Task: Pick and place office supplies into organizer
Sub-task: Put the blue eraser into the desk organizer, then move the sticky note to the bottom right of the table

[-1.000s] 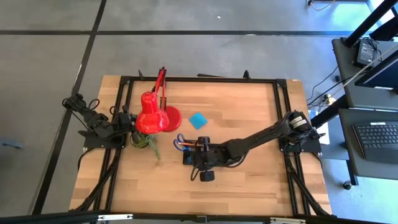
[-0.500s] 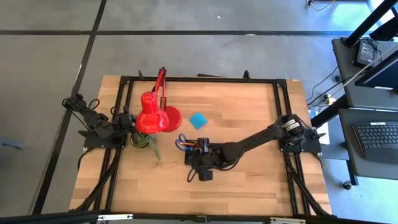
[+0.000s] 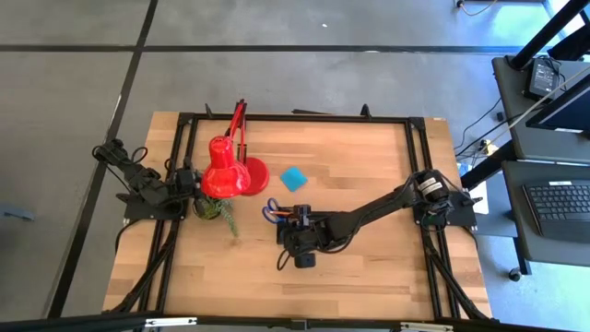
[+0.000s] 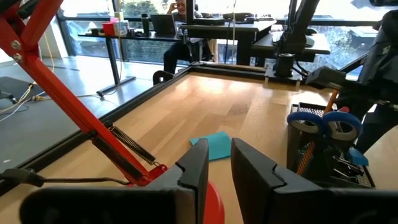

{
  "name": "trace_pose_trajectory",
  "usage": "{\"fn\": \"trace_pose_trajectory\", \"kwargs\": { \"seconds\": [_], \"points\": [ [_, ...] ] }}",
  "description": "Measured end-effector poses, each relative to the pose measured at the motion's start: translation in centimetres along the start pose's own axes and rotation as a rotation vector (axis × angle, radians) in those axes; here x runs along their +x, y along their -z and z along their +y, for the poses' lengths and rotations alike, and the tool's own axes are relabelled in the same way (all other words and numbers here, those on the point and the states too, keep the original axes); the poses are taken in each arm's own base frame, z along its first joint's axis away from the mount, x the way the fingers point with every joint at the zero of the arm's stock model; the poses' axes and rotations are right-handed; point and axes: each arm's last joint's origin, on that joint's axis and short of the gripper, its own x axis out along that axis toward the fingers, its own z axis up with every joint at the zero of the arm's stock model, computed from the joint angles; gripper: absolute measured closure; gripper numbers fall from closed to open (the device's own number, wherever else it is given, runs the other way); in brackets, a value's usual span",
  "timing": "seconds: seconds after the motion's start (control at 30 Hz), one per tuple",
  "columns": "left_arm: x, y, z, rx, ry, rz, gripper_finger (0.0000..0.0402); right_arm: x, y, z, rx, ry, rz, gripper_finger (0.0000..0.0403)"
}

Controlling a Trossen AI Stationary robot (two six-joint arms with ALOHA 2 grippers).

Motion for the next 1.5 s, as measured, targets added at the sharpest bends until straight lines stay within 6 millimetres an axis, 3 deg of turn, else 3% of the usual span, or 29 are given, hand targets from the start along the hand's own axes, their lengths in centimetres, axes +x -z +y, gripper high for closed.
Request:
{"fn": "trace_pose_trajectory", "kwargs": {
  "seconds": [0.63, 0.77, 0.97, 1.07, 1.23, 1.4, 1.5],
  "points": [
    [0.0, 0.0, 0.0, 0.000, 0.000, 0.000, 0.0340, -0.5, -0.2, -0.3, 0.004, -0.020, -0.007, 0.0248],
    [0.0, 0.0, 0.0, 0.000, 0.000, 0.000, 0.0338, -2.5, -1.1, -1.1, 0.001, -0.030, -0.024, 0.0249],
    [0.0, 0.0, 0.0, 0.002, 0.004, 0.002, 0.0337, -8.1, -3.8, -2.8, -0.090, -0.051, -0.027, 0.0249],
    [0.0, 0.1, -0.1, 0.006, 0.023, 0.008, 0.0340, -11.2, -4.8, -4.3, -0.180, -0.045, 0.013, 0.0250],
    [0.0, 0.2, -0.1, 0.002, 0.034, 0.023, 0.0339, -15.0, -6.3, -8.6, -0.120, -0.009, 0.018, 0.0250],
    [0.0, 0.3, -0.1, 0.003, 0.035, 0.026, 0.0337, -16.8, -6.1, -14.9, 0.012, -0.034, 0.058, 0.0250],
    [0.0, 0.4, -0.1, 0.006, 0.048, 0.034, 0.0337, -16.2, -5.4, -18.9, 0.104, -0.085, 0.086, 0.0250]
  ]
}}
